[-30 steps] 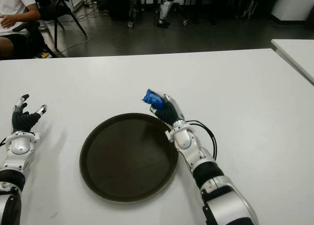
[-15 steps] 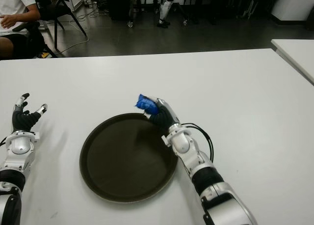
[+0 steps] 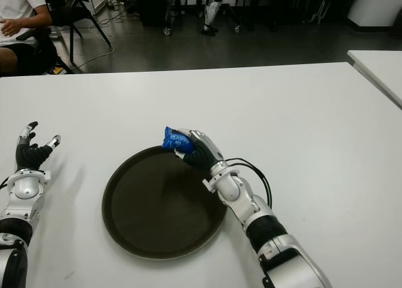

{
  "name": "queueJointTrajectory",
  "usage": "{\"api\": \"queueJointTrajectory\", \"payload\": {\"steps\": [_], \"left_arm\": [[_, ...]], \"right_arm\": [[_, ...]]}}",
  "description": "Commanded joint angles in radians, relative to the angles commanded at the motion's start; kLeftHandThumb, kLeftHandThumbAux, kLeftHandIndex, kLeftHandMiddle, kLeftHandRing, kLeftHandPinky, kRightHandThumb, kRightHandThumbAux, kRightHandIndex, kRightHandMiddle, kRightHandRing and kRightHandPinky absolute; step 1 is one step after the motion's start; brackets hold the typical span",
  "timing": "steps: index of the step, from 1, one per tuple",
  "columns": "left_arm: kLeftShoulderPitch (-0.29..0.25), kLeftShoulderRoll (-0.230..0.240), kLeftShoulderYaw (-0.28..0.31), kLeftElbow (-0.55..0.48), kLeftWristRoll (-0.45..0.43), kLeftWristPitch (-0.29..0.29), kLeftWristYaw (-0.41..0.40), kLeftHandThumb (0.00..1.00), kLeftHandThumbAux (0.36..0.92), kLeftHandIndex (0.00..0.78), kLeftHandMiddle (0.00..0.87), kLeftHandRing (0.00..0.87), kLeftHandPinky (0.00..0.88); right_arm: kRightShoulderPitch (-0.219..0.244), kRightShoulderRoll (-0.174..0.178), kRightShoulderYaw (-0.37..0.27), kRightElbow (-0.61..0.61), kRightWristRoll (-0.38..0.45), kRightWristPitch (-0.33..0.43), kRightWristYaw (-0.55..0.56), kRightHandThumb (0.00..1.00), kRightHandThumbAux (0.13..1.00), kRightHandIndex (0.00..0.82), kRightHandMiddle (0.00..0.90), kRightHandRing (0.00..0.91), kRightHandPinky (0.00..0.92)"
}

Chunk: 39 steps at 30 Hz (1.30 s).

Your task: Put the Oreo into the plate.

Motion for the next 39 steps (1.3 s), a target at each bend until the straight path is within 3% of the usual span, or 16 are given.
{"api": "queueJointTrajectory", "payload": {"steps": [11, 22, 39], "left_arm": [[0.004, -0.001, 0.001, -0.011, -0.003, 0.005, -0.005, 0.000, 0.680, 0.003, 0.000, 0.000, 0.000], [0.004, -0.002, -0.004, -0.012, 0.007, -0.004, 0.010, 0.000, 0.711, 0.010, 0.005, 0.000, 0.000], [0.004, -0.001, -0.005, -0.008, 0.007, 0.002, 0.012, 0.000, 0.692, 0.002, 0.000, 0.000, 0.000]], "right_arm": [[0.010, -0.001, -0.004, -0.032, 0.026, 0.029, 0.075, 0.717, 0.715, 0.439, 0.869, 0.866, 0.866], [0.028, 0.012, -0.023, -0.052, 0.089, 0.039, 0.150, 0.717, 0.714, 0.439, 0.865, 0.858, 0.851], [0.085, -0.004, -0.016, -0.210, 0.160, 0.087, 0.316, 0.721, 0.712, 0.440, 0.857, 0.850, 0.841]]}}
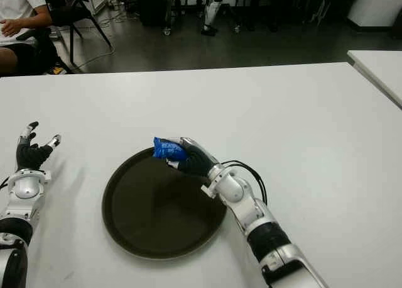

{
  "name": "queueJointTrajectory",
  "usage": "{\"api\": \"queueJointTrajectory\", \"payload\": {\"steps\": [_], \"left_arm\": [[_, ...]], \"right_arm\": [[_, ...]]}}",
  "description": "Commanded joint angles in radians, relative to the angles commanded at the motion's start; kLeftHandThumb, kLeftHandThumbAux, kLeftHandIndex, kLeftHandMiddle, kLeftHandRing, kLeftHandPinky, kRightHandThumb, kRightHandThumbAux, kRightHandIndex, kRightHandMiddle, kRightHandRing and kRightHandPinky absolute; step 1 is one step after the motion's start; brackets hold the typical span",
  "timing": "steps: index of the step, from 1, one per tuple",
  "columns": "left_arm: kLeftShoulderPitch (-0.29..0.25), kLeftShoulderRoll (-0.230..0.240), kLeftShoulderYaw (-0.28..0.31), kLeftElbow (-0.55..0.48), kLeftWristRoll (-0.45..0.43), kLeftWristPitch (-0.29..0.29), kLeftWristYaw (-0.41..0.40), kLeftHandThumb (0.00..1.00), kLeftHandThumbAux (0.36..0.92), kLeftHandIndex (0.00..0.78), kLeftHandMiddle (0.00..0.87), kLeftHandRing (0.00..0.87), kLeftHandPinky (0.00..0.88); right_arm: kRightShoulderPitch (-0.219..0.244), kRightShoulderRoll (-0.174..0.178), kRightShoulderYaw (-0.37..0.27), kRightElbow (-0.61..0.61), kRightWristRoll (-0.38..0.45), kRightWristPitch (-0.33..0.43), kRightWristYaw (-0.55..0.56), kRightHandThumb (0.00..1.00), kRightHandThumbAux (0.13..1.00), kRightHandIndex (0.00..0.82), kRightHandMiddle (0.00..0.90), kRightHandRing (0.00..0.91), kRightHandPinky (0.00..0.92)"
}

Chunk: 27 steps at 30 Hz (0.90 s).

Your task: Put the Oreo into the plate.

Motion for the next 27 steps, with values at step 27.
{"api": "queueJointTrajectory", "payload": {"steps": [27], "left_arm": [[-0.005, -0.004, 0.005, 0.011, -0.007, 0.004, -0.008, 0.000, 0.706, 0.007, 0.000, 0.000, 0.000]], "right_arm": [[0.032, -0.009, 0.032, -0.086, -0.004, -0.014, 0.081, 0.725, 0.712, 0.439, 0.869, 0.862, 0.846]]}}
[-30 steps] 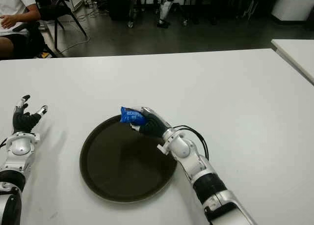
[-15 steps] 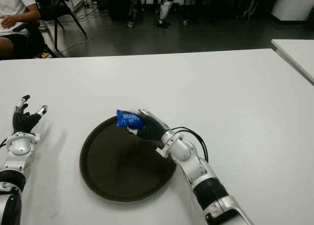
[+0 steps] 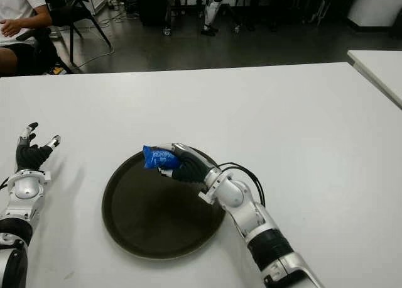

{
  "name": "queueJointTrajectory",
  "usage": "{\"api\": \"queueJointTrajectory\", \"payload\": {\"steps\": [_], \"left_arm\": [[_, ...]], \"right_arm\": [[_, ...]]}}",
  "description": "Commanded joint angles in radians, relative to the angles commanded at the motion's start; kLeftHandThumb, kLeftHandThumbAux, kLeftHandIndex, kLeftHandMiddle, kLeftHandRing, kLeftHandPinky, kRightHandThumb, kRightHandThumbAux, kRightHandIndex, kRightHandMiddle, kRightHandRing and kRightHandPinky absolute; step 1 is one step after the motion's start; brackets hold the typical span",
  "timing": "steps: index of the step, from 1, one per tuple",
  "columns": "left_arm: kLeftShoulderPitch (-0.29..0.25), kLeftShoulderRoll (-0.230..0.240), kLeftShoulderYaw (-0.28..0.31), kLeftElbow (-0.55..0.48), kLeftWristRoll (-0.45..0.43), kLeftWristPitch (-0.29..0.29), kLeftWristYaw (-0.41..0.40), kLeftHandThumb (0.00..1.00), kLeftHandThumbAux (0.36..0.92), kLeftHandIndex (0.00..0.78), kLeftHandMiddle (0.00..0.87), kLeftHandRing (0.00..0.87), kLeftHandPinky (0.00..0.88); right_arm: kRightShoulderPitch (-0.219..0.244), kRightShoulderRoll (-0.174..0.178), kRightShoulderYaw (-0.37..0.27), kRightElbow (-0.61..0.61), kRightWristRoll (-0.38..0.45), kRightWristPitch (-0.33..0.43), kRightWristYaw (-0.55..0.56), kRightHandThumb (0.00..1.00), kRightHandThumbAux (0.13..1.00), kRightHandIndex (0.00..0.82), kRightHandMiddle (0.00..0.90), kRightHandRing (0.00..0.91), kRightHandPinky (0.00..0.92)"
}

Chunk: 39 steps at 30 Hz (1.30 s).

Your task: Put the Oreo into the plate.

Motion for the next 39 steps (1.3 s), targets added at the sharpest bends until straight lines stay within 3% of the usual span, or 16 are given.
{"api": "queueJointTrajectory", "payload": {"steps": [15, 32, 33, 34, 35, 36, 37, 39], "left_arm": [[0.005, -0.002, -0.001, -0.012, -0.003, -0.003, -0.015, 0.000, 0.695, 0.006, 0.001, 0.000, 0.000], [0.010, 0.006, -0.023, -0.006, 0.028, -0.027, 0.009, 0.000, 0.685, 0.000, 0.000, 0.000, 0.001], [0.009, 0.005, -0.020, -0.005, 0.024, -0.026, 0.008, 0.000, 0.683, 0.000, 0.000, 0.000, 0.003], [0.008, 0.003, -0.017, -0.004, 0.022, -0.026, 0.008, 0.000, 0.679, 0.000, 0.000, 0.000, 0.003], [0.007, 0.000, -0.013, -0.003, 0.018, -0.025, 0.007, 0.000, 0.677, 0.000, 0.000, 0.000, 0.003], [0.006, -0.001, -0.011, -0.003, 0.015, -0.024, 0.006, 0.000, 0.670, 0.000, 0.000, 0.000, 0.002], [0.006, -0.002, -0.009, -0.003, 0.014, -0.024, 0.006, 0.000, 0.665, 0.000, 0.000, 0.000, 0.001], [0.007, -0.004, -0.007, -0.004, 0.012, -0.027, 0.004, 0.000, 0.664, 0.000, 0.000, 0.000, 0.000]], "right_arm": [[0.003, 0.004, -0.008, -0.002, -0.005, 0.010, -0.013, 0.726, 0.712, 0.439, 0.865, 0.861, 0.856], [-0.016, 0.012, 0.001, 0.061, -0.035, -0.052, -0.086, 0.716, 0.715, 0.439, 0.843, 0.842, 0.830], [-0.019, 0.015, 0.002, 0.072, -0.030, -0.060, -0.082, 0.708, 0.719, 0.436, 0.752, 0.753, 0.738], [-0.022, 0.017, 0.002, 0.082, -0.025, -0.068, -0.079, 0.695, 0.726, 0.426, 0.609, 0.608, 0.584], [-0.023, 0.018, 0.001, 0.088, -0.005, -0.069, -0.056, 0.690, 0.729, 0.423, 0.557, 0.556, 0.528], [-0.024, 0.019, 0.000, 0.091, 0.009, -0.070, -0.040, 0.441, 0.754, 0.348, 0.429, 0.430, 0.398], [-0.025, 0.020, -0.001, 0.093, 0.018, -0.070, -0.029, 0.282, 0.771, 0.299, 0.347, 0.350, 0.315], [-0.036, 0.028, 0.000, 0.114, 0.071, -0.065, 0.045, 0.144, 0.759, 0.215, 0.240, 0.240, 0.210]]}}
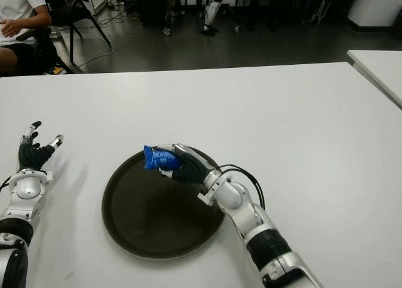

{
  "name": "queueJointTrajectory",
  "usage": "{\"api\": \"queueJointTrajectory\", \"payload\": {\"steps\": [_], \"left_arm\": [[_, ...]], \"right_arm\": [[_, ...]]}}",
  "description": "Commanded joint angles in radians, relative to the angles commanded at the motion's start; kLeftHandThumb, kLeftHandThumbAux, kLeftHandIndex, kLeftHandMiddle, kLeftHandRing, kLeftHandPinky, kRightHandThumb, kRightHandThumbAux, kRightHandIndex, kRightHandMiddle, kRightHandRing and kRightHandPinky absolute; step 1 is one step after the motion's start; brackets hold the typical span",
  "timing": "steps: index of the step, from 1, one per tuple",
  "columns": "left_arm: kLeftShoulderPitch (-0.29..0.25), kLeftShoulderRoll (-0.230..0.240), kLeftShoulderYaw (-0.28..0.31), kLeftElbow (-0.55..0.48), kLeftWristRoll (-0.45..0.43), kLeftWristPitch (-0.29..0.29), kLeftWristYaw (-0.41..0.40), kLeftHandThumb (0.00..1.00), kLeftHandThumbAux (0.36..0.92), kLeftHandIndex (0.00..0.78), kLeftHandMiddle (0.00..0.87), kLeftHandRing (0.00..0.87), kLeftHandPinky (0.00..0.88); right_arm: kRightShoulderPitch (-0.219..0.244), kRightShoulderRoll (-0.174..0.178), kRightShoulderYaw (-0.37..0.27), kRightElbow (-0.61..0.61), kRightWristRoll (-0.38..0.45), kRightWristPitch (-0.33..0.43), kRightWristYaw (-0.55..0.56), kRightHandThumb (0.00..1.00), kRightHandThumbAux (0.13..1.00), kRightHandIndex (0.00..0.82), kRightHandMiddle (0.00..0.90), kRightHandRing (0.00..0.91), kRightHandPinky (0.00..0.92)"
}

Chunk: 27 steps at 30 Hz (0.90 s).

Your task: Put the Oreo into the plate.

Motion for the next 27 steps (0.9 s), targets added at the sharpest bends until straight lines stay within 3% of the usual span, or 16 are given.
{"api": "queueJointTrajectory", "payload": {"steps": [3, 7, 20, 27], "left_arm": [[0.001, -0.001, 0.001, -0.001, 0.000, -0.003, 0.000, 0.000, 0.664, 0.000, 0.000, 0.000, 0.000], [0.003, -0.002, -0.002, -0.002, 0.003, -0.002, 0.004, 0.000, 0.654, 0.000, 0.000, 0.000, 0.000], [0.007, -0.004, -0.001, -0.004, -0.006, -0.010, -0.004, 0.000, 0.670, 0.000, 0.000, 0.000, 0.000], [0.008, 0.001, -0.005, -0.001, 0.001, -0.014, 0.000, 0.000, 0.667, 0.000, 0.000, 0.000, 0.000]], "right_arm": [[-0.015, 0.000, 0.005, 0.020, 0.050, 0.014, 0.095, 0.047, 0.706, 0.121, 0.130, 0.127, 0.105], [-0.036, -0.004, 0.011, 0.069, 0.068, 0.011, 0.173, 0.009, 0.604, 0.051, 0.053, 0.045, 0.037], [-0.067, -0.007, 0.004, 0.118, 0.041, -0.012, 0.187, 0.000, 0.455, 0.020, 0.043, 0.042, 0.034], [-0.065, -0.010, 0.008, 0.115, 0.000, 0.013, 0.136, 0.000, 0.462, 0.032, 0.080, 0.073, 0.048]]}}
